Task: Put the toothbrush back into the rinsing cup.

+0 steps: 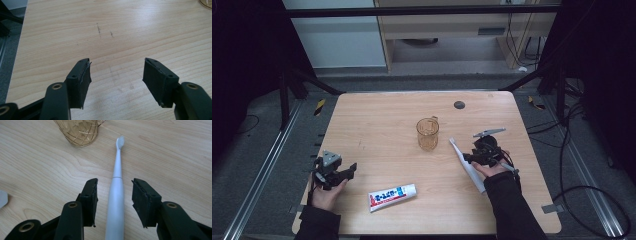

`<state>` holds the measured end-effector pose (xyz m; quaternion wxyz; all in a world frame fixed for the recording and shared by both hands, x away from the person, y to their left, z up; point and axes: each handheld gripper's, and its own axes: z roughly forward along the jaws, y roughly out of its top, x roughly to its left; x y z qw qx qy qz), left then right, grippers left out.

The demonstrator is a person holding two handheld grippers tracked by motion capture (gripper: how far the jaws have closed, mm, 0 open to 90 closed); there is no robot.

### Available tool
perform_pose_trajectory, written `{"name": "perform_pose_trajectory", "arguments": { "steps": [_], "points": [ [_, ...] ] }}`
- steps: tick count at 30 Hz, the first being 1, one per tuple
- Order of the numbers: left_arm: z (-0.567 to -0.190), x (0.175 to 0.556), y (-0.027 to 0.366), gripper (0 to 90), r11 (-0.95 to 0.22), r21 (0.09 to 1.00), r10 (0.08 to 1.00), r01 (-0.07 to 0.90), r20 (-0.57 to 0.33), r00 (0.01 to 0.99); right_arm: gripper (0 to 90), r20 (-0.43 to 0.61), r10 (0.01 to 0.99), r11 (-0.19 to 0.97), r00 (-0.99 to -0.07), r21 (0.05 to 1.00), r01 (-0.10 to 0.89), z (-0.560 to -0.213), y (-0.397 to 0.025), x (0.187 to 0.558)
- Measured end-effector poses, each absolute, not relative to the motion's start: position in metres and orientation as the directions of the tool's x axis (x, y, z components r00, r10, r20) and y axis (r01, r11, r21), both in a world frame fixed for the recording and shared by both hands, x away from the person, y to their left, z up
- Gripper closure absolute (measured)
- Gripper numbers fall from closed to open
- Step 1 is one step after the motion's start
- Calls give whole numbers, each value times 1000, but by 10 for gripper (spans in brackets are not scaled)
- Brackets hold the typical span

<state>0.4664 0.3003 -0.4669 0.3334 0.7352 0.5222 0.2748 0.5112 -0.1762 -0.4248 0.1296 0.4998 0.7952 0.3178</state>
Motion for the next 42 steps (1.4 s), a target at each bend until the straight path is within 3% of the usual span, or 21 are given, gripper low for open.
{"name": "perform_pose_trajectory", "arguments": {
  "steps": [13, 42],
  "points": [
    [-466, 466, 302, 363, -227, 781, 952, 582, 52, 302, 586, 57, 856, 414, -514, 520, 747, -423, -152, 540],
    [-468, 467, 300, 360, -239, 767, 947, 596, 48, 317, 595, 58, 867, 429, -494, 415, 802, -453, -155, 547]
  ]
}}
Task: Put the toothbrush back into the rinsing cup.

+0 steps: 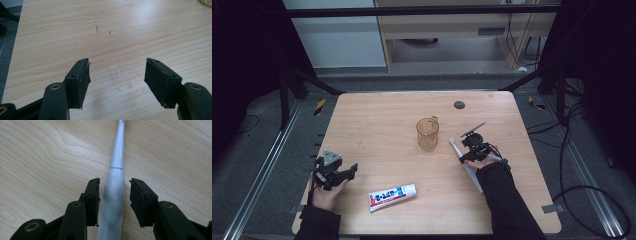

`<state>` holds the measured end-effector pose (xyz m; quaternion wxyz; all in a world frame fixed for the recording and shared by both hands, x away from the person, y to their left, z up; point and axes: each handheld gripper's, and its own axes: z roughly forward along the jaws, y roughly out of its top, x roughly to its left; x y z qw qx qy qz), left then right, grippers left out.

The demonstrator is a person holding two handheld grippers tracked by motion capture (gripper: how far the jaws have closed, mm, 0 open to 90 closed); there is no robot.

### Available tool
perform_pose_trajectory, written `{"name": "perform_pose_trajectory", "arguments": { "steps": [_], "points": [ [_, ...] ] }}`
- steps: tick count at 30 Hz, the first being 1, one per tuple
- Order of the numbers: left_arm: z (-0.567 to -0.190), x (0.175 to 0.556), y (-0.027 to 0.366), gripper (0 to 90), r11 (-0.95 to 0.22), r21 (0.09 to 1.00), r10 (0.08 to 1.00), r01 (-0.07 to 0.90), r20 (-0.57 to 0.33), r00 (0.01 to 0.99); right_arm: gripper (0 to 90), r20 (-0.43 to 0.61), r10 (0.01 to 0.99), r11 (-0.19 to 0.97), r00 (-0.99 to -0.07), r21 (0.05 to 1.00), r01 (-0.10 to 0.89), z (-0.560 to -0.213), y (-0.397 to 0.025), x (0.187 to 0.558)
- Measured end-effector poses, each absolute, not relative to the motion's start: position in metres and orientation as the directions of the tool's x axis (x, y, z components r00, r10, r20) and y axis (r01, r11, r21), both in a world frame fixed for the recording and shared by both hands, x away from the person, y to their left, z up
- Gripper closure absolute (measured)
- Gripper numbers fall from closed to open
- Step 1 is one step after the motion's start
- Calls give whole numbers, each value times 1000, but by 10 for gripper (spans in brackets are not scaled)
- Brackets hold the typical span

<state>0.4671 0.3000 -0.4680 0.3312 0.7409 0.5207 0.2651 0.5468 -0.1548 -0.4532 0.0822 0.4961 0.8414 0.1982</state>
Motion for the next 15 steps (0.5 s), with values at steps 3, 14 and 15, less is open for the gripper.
{"name": "perform_pose_trajectory", "arguments": {
  "steps": [3, 14, 15],
  "points": [
    [-468, 467, 300, 361, -239, 766, 947, 597, 48, 318, 594, 63, 865, 431, -497, 413, 802, -456, -155, 548],
    [-468, 467, 300, 363, -241, 762, 946, 601, 46, 320, 598, 58, 868, 436, -492, 383, 814, -467, -153, 551],
    [-469, 468, 300, 363, -240, 762, 946, 601, 46, 320, 599, 58, 870, 435, -489, 377, 818, -467, -152, 551]
  ]
}}
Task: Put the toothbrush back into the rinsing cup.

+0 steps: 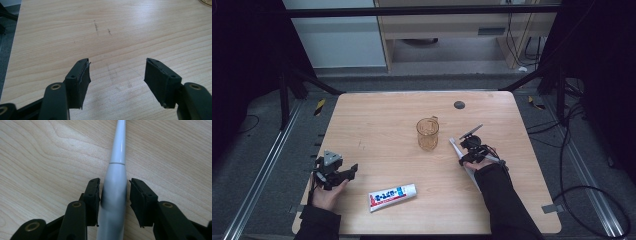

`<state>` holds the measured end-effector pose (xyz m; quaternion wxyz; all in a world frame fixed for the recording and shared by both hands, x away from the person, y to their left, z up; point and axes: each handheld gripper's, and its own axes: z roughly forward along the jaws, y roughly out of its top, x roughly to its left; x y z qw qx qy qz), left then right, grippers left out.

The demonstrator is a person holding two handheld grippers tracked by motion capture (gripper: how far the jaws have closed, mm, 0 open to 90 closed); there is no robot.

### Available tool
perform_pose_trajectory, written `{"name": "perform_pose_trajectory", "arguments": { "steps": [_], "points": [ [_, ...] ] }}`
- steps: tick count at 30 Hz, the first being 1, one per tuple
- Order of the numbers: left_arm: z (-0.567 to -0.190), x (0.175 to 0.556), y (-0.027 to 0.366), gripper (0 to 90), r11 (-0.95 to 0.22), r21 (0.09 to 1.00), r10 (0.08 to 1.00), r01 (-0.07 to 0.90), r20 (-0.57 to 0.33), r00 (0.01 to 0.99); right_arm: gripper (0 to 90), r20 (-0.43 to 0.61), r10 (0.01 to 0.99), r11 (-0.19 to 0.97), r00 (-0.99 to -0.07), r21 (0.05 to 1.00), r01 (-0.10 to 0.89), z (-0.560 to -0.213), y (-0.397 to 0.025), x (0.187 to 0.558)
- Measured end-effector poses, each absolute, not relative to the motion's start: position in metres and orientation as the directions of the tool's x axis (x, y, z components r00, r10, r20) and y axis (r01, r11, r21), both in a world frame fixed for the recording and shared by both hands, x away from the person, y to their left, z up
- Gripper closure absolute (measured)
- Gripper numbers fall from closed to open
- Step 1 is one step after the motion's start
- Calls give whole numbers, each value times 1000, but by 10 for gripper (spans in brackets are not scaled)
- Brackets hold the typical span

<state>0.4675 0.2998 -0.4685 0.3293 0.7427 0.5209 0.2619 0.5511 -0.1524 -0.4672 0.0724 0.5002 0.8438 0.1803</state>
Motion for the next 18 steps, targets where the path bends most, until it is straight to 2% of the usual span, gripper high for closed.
{"name": "perform_pose_trajectory", "arguments": {
  "steps": [18],
  "points": [
    [-469, 468, 300, 366, -237, 761, 947, 604, 43, 318, 670, 50, 890, 408, -453, 356, 841, -470, -147, 552]
  ]
}}
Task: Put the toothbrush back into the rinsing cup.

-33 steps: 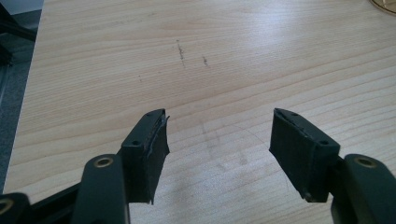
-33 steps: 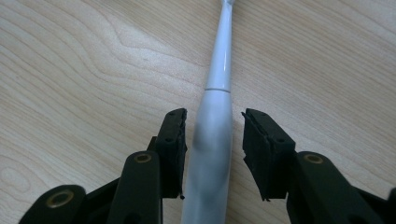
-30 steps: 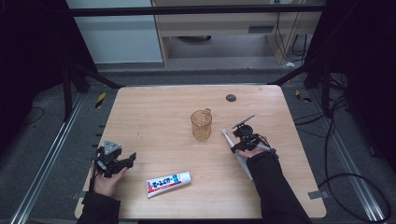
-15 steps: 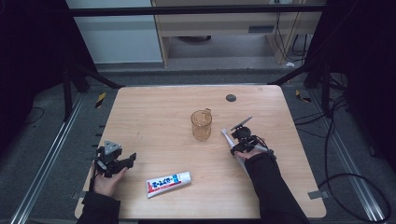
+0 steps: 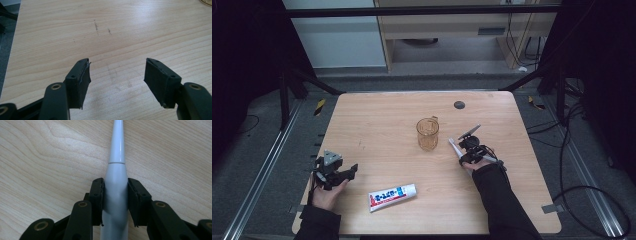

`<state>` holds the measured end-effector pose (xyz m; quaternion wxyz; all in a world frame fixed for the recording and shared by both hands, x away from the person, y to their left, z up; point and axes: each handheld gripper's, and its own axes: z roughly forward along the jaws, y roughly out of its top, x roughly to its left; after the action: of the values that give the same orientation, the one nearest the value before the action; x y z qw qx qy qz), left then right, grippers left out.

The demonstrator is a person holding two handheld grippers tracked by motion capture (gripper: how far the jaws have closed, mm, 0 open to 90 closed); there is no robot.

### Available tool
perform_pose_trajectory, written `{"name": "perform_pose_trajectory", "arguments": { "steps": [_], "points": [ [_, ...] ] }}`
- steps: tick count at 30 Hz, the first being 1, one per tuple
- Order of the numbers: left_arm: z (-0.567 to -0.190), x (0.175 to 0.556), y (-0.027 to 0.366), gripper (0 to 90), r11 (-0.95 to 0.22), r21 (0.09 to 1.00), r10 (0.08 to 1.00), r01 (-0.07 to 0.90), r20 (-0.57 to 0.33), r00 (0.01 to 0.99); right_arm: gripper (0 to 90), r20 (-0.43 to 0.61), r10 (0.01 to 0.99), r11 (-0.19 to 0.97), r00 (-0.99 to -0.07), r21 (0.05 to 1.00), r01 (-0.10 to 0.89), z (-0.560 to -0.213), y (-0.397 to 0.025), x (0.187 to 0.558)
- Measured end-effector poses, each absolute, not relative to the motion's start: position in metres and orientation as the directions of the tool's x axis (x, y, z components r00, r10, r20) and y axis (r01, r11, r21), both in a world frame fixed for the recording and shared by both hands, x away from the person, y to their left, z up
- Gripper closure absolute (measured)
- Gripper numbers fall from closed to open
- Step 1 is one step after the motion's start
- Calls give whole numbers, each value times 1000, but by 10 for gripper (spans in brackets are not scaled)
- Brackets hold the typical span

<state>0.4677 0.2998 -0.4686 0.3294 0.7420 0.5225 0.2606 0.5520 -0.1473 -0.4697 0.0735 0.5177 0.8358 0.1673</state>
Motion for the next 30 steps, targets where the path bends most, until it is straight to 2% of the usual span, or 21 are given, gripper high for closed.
{"name": "perform_pose_trajectory", "arguments": {
  "steps": [13, 27, 30],
  "points": [
    [-469, 468, 300, 367, -235, 761, 948, 604, 41, 317, 674, 72, 888, 391, -454, 402, 828, -454, -154, 546],
    [-468, 468, 299, 368, -236, 761, 947, 604, 41, 317, 675, 97, 878, 355, -468, 524, 774, -425, -163, 530],
    [-469, 468, 299, 368, -235, 761, 948, 604, 41, 317, 674, 97, 876, 338, -472, 576, 745, -417, -166, 525]
  ]
}}
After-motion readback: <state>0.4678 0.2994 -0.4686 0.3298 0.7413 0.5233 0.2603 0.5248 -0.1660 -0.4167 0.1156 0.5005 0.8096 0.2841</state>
